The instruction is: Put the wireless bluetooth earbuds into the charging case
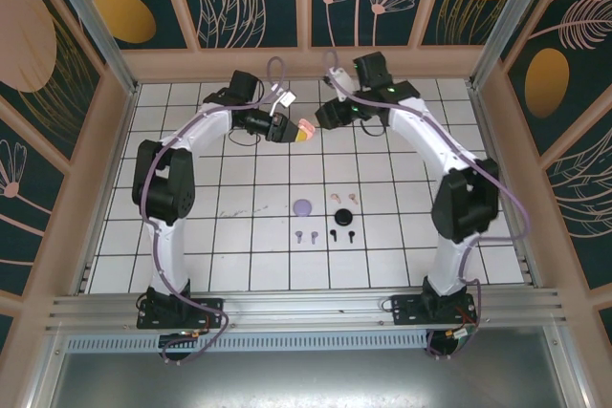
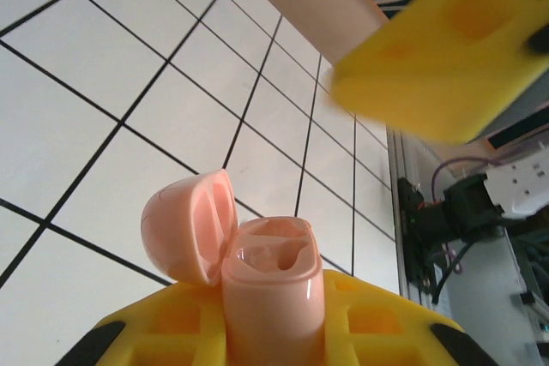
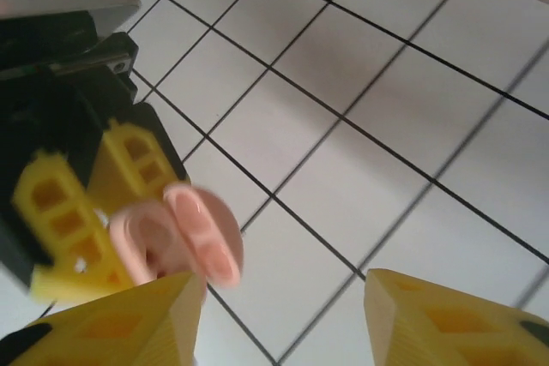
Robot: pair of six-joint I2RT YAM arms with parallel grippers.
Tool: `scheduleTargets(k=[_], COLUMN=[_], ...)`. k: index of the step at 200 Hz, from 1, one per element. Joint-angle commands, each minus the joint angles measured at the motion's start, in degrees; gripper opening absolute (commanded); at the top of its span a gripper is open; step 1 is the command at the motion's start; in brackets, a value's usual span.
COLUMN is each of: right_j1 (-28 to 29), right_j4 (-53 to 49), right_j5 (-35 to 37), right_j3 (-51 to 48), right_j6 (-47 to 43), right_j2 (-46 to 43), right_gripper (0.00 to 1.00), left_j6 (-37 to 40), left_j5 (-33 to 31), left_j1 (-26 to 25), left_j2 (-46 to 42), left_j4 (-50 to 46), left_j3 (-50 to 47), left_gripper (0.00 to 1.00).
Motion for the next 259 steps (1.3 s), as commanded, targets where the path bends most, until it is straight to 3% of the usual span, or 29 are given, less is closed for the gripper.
scheduleTargets(k=[1,30,78,113,164,188,259], right_j1=[-2.1,-2.1,0.7,4.4,7.6,9.0,11.8], right_j4=[5.6,4.1,3.9,3.8,4.2,4.2,1.9], right_j5=[1.6,7.3,14.8,16.8,14.5,13.5,18.0], right_j3=[-7.9,-15.6,-25.1,-26.6,-27.0,-26.9,-26.7], right_j6=[7.4,15.0,25.6,24.4,18.5,16.4,14.3], right_j2=[-10.6,-14.8,-13.7,-9.5,-3.6,-1.7,2.5], right_gripper=[0.58,0.59,0.59,0.58,0.53,0.52,0.47], left_j6=[-7.4,-15.3,-25.4,-27.5,-23.0,-24.5,-25.7], left_j5=[-0.9,-5.7,-15.2,-21.7,-30.8,-36.5,-37.9], left_j1=[-0.1,-0.2,-0.1,-0.2,-0.7,-0.8,-2.0], left_j2=[-5.7,-10.7,-19.1,-24.5,-29.3,-30.4,-30.5], left_j4=[14.8,30.0,54.3,70.7,93.4,94.3,95.1], left_j3=[-3.7,-12.1,-25.7,-35.5,-50.4,-52.2,-53.3], left_gripper=[0.0,0.0,0.0,0.0,0.0,0.0,0.0])
